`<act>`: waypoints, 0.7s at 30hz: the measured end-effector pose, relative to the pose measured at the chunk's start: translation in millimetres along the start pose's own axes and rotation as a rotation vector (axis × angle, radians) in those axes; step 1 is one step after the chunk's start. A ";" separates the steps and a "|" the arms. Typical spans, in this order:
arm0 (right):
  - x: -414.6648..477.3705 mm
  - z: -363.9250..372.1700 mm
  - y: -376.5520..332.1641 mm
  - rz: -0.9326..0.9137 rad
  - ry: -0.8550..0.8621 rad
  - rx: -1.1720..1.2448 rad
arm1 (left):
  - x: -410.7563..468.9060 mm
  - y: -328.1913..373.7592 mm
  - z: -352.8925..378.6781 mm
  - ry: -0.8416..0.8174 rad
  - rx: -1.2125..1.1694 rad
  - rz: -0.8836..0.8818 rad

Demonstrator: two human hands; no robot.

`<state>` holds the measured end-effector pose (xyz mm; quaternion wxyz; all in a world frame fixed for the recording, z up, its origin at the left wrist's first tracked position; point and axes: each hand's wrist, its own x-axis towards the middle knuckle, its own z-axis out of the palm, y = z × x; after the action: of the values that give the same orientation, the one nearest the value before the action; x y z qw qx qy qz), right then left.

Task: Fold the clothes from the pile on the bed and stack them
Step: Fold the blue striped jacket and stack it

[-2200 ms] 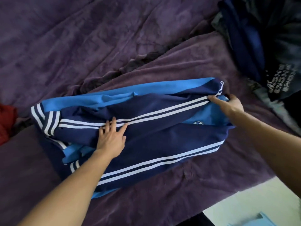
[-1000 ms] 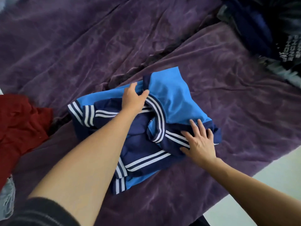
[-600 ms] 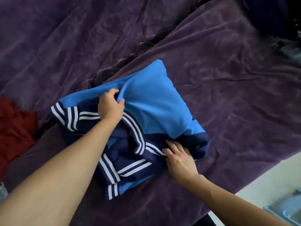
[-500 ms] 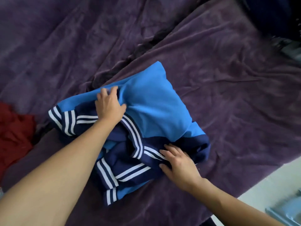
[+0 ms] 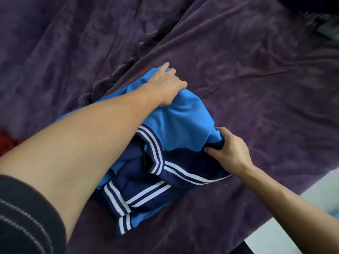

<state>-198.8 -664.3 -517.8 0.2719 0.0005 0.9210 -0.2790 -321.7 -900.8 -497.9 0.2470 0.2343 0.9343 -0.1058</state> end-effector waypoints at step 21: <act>-204.3 190.0 -156.8 -0.702 -0.077 -0.095 | -347.5 -88.0 135.4 0.267 -0.190 -0.601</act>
<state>46.4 -863.6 -467.3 0.1936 -0.3389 0.8662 -0.3119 -42.1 -1153.6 -428.9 0.1009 -0.0635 0.9914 -0.0548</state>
